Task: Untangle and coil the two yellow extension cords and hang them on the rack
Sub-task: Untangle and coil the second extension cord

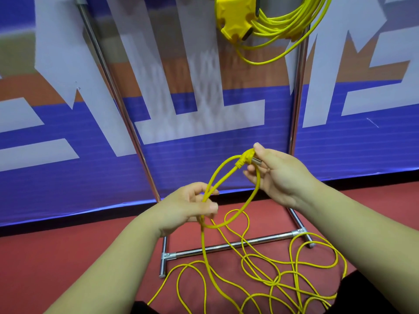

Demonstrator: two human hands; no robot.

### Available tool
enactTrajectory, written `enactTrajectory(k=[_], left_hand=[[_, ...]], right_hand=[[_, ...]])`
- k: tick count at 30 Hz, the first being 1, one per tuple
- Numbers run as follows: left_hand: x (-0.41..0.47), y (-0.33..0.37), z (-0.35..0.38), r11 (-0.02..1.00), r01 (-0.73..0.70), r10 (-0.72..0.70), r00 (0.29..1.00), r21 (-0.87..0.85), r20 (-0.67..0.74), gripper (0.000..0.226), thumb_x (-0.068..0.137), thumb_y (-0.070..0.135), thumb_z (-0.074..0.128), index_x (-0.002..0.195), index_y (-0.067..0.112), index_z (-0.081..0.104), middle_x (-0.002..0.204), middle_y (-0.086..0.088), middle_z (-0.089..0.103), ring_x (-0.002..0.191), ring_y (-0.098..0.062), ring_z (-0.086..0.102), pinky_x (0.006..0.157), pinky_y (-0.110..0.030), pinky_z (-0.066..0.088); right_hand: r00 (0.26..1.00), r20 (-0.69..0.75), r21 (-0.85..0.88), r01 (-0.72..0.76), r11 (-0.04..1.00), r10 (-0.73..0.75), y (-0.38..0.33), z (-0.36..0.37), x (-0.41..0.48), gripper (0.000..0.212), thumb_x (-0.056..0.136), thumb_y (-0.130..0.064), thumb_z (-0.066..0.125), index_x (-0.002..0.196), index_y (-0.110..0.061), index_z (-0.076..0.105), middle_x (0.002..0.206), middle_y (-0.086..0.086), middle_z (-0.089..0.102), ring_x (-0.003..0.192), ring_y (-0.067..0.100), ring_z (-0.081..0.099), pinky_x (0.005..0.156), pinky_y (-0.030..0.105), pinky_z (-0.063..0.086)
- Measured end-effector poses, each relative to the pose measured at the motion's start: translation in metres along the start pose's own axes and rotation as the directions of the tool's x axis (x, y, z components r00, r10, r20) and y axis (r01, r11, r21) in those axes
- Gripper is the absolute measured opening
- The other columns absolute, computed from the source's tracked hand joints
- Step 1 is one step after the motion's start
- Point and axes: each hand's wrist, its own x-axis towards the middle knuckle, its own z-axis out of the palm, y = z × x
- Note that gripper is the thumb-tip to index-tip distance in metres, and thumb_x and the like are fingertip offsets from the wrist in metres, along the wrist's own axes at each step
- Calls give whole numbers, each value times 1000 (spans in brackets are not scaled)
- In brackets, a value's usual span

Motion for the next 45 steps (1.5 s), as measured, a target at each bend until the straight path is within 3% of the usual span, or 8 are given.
enactTrajectory(k=[5,14,19,24,28,31,38,45], left_hand=[[8,-2,0,994,-108,104,962,1,-253,14,98,4,60,112,7,62,74,-8,57,63,-20,58,68,-34,57],[9,9,1,989,-150,140,907,7,-397,21,105,11,46,107,9,66,67,0,45,52,-9,29,50,-24,25],[9,10,4,986,-161,127,904,-48,-408,20,105,9,46,107,6,66,67,0,45,52,-10,28,48,-22,25],[9,13,5,969,-174,94,914,-173,-395,20,106,9,45,107,6,65,66,0,46,50,-8,26,44,-19,27],[10,12,2,959,-139,26,910,-247,-413,18,104,13,51,103,1,65,72,-5,51,50,-9,34,43,-19,30],[10,8,-3,970,-42,-72,892,-241,-447,29,103,21,54,102,-6,66,73,-5,52,54,-10,45,45,-21,35],[7,3,-6,991,48,11,901,124,-433,28,102,18,53,86,16,76,69,1,57,66,-13,56,63,-31,51],[2,15,5,985,-74,117,952,155,-283,33,104,21,53,80,19,75,63,3,51,57,-10,43,55,-23,38]], right_hand=[[998,-58,-118,-33,992,26,-3,-16,3,18,99,-30,60,95,-13,63,88,2,72,78,17,66,81,34,57],[994,80,-507,-24,861,74,1,-14,-8,18,95,-24,66,108,-12,65,109,16,70,70,21,66,76,39,56],[995,98,-733,83,676,-17,7,-21,-8,50,76,-16,85,115,-32,57,108,4,68,84,36,73,80,55,60],[995,62,-873,92,480,-77,14,-21,-6,51,74,-19,86,109,-30,51,96,-3,68,63,20,67,69,42,60],[972,103,-946,161,282,-209,14,-19,-4,29,78,-24,82,100,-30,63,88,-12,66,60,-2,53,55,12,36],[970,144,-944,195,268,-198,10,-19,-3,18,80,-24,80,89,-33,67,69,-14,59,55,-3,51,50,13,33],[911,393,-893,410,186,-124,9,-20,-4,25,80,-29,83,99,-39,70,94,-9,63,85,7,59,76,22,47],[826,520,-781,563,270,-220,-2,-3,-10,31,78,-25,85,104,-34,72,101,-12,68,119,8,55,99,21,42]])
